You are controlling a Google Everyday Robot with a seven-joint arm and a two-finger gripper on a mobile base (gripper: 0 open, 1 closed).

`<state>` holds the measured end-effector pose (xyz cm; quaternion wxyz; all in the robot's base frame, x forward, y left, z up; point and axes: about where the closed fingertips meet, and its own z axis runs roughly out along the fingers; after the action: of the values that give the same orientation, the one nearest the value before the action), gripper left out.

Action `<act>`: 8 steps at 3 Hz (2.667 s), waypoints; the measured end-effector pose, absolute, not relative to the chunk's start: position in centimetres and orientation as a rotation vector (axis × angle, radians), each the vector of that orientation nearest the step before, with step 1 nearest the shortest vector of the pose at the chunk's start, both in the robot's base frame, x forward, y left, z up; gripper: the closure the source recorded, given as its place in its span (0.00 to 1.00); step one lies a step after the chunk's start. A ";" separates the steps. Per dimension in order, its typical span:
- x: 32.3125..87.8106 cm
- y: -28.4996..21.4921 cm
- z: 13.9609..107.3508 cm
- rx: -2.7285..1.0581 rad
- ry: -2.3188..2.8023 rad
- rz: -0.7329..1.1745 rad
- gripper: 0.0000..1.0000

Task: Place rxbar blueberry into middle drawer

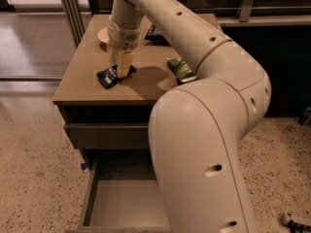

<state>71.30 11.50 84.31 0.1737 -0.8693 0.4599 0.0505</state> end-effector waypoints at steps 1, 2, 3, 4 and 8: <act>71.3 11.5 84.3 -2.465 1.304 0.143 1.00; 70.7 11.8 84.7 -2.487 1.280 0.143 1.00; 69.1 11.9 85.9 -2.516 1.239 0.141 1.00; 67.1 11.3 87.4 -2.526 1.204 0.124 1.00; 58.3 7.0 89.1 -2.491 1.180 0.148 1.00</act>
Offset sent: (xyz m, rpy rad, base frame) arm -0.0208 0.0004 0.0180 -0.0318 0.0051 0.0607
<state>58.28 7.02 89.13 0.1895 -0.8861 0.4196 0.0527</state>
